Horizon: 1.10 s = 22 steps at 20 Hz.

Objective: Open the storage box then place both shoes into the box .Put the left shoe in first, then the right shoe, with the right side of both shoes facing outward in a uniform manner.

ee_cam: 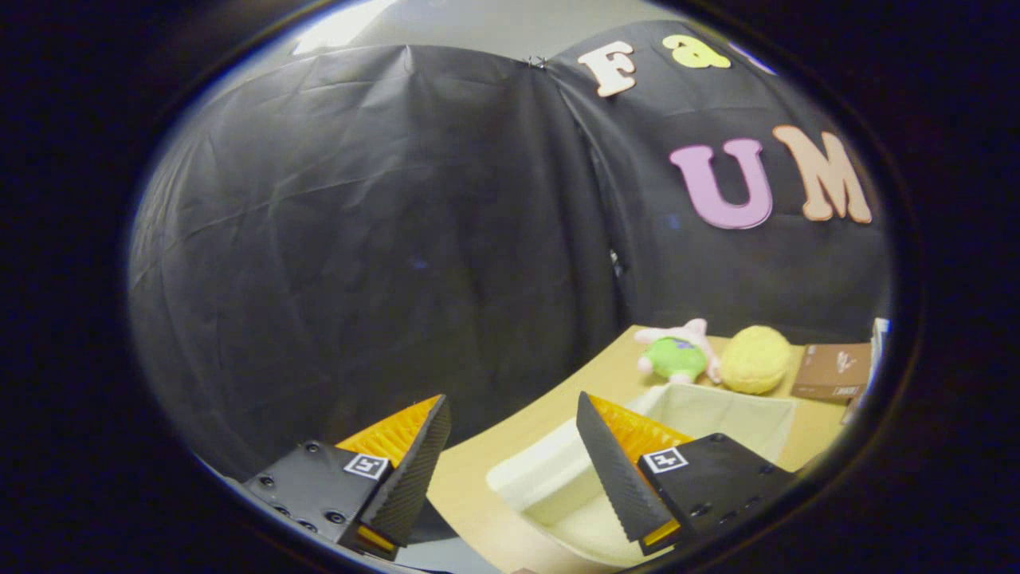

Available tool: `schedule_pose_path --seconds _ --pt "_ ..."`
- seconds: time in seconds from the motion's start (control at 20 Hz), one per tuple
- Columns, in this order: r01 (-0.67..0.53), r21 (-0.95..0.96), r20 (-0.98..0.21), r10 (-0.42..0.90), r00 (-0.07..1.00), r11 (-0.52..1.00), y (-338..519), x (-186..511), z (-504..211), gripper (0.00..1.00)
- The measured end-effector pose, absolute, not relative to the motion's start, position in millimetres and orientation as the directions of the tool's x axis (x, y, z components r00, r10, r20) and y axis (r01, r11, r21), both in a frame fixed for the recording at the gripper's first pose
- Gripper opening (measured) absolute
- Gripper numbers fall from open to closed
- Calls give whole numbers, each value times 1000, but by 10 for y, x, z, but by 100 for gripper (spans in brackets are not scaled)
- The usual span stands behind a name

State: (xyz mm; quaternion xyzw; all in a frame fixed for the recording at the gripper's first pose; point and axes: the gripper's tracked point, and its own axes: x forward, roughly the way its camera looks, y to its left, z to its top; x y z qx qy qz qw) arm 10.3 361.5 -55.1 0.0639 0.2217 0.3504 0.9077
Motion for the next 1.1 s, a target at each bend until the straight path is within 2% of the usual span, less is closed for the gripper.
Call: schedule_pose_path --seconds 0.25,0.55,0.85,1.1 --pt "-522 149 -354 539 764 840 2448 217 -501 99" --pt "-398 47 -373 386 844 916 1206 217 -610 99" --pt "-292 7 -421 267 867 956 299 122 -954 99" --pt "-215 19 -498 195 845 977 -213 35 -1451 100"
